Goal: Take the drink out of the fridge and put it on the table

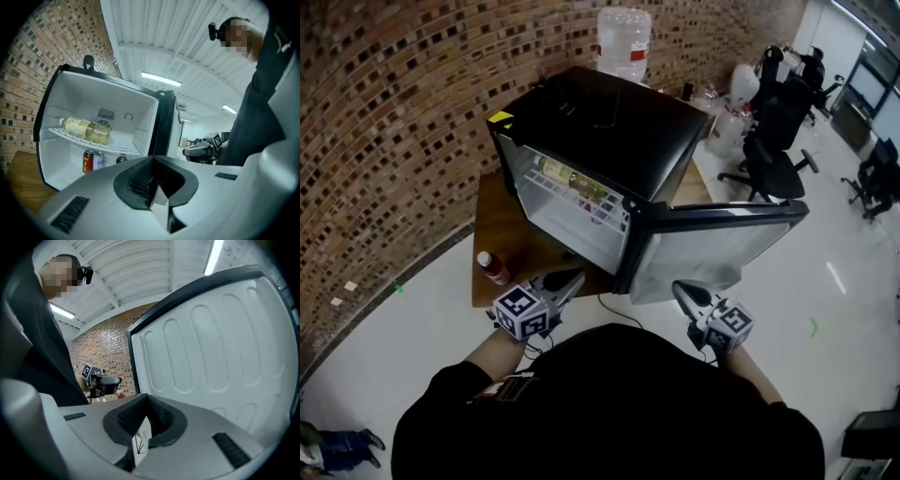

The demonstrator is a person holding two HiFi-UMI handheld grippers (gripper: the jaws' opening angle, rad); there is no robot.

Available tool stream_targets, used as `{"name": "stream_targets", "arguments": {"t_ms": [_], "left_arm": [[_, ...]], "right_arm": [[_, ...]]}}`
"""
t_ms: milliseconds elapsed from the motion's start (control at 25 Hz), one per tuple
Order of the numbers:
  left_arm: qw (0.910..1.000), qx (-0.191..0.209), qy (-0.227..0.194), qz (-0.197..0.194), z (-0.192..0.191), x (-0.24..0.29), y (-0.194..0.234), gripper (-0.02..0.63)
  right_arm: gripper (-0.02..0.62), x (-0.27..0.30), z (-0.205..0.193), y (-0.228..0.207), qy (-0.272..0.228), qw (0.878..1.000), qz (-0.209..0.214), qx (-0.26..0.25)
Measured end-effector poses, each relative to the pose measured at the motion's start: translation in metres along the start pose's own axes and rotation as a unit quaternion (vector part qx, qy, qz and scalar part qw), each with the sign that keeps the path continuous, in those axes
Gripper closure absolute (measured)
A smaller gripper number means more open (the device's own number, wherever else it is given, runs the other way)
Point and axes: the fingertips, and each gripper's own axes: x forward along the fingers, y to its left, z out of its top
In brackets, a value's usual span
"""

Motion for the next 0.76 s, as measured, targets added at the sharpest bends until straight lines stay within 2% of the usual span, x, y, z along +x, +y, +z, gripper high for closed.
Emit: {"name": "stream_targets", "arguments": {"t_ms": [240, 760], "left_arm": [[0.9998, 0.001, 0.018, -0.005, -0.011, 0.001, -0.002, 0.595], [0.9997, 0.000, 0.024, -0.008, -0.014, -0.007, 0.004, 0.595]], "right_arm": [[0.586, 0.002, -0.004, -0.002, 0.003, 1.000, 0.000, -0.007], [0.588, 0.013, -0.003, 0.004, 0.004, 1.000, 0.014, -0.019]]}}
